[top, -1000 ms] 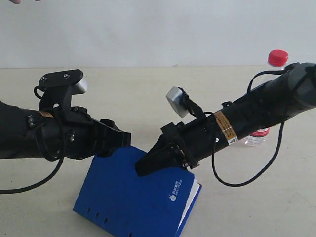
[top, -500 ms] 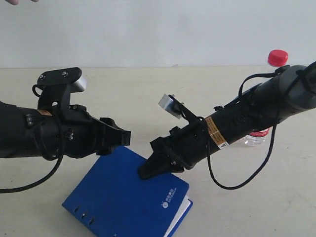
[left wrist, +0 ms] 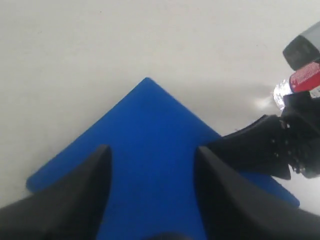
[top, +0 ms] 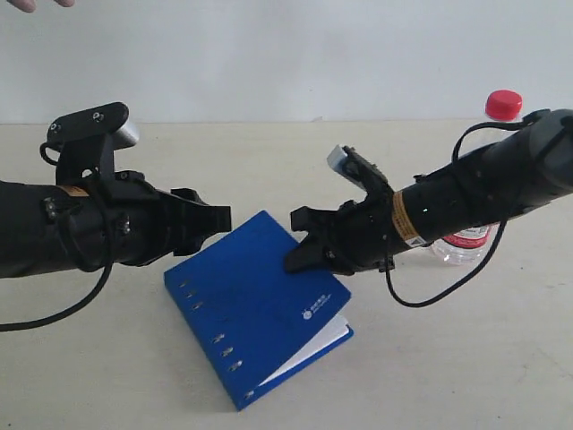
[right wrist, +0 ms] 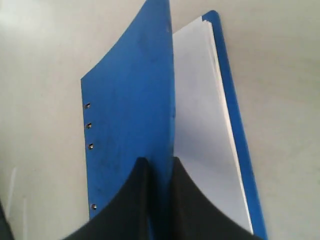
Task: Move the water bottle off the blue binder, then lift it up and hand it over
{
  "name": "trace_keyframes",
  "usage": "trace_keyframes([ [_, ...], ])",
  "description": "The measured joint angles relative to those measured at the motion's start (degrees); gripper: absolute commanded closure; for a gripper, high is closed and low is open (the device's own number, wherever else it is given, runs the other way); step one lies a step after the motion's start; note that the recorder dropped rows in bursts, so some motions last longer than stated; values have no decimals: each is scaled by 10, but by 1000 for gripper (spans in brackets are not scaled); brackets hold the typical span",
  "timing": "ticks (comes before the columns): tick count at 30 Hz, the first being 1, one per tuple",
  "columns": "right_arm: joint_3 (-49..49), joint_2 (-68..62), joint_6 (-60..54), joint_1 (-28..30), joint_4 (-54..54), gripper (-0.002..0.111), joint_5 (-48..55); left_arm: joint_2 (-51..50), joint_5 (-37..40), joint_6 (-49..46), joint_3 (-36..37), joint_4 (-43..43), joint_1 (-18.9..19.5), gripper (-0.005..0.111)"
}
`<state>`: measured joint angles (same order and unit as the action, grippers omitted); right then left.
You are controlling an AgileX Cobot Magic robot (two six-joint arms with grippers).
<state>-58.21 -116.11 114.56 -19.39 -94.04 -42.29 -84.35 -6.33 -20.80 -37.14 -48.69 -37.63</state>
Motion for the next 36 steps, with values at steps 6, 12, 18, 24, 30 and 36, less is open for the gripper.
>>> trace_keyframes([
  [6,-2,22,10,34,-16,108,27,-13,-3,21,0,0,0,60],
  [12,15,42,45,40,-27,108,57,-52,-3,66,0,-2,0,60],
  [18,70,51,36,44,-6,108,70,-56,-23,73,0,-2,0,60],
  [24,87,53,17,45,4,107,55,-59,-23,83,0,-2,0,60],
  [30,95,53,5,45,-20,81,18,-82,-6,131,0,-2,0,60],
  [36,101,46,-1,45,-46,73,28,-100,1,142,0,-2,0,60],
])
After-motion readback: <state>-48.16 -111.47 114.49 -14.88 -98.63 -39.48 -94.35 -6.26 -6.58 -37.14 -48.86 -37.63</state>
